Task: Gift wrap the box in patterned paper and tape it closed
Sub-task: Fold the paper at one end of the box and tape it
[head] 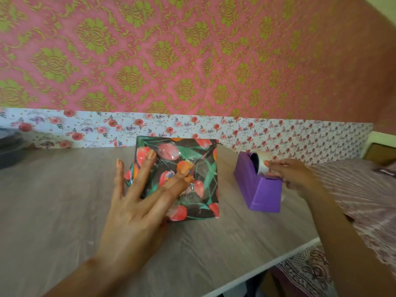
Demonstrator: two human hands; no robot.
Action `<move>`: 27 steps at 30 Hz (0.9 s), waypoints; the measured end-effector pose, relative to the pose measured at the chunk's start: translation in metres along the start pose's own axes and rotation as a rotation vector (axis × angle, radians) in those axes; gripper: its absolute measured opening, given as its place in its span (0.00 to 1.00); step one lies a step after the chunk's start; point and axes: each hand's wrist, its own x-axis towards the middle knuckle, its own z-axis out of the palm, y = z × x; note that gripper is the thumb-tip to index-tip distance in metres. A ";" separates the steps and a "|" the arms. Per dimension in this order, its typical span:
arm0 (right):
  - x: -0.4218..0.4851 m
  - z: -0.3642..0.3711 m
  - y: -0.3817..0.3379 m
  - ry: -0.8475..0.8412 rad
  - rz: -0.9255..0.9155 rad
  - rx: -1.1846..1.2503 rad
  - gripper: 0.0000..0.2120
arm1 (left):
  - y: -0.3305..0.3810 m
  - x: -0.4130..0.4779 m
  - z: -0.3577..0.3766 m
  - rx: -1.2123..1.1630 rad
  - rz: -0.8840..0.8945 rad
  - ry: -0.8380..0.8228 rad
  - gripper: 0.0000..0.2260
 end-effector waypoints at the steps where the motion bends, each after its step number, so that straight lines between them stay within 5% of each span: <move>1: 0.000 0.003 0.002 0.044 0.005 0.104 0.15 | -0.001 0.000 0.001 -0.009 0.005 -0.003 0.33; 9: -0.004 0.036 0.016 0.449 0.059 0.880 0.14 | -0.002 0.000 0.000 -0.080 0.001 0.024 0.33; 15: -0.030 0.050 0.035 0.446 -0.104 0.983 0.17 | -0.004 -0.001 0.001 -0.095 -0.020 0.065 0.22; 27: -0.046 0.045 0.055 0.210 0.182 0.863 0.05 | -0.006 -0.004 0.004 -0.151 -0.068 0.061 0.19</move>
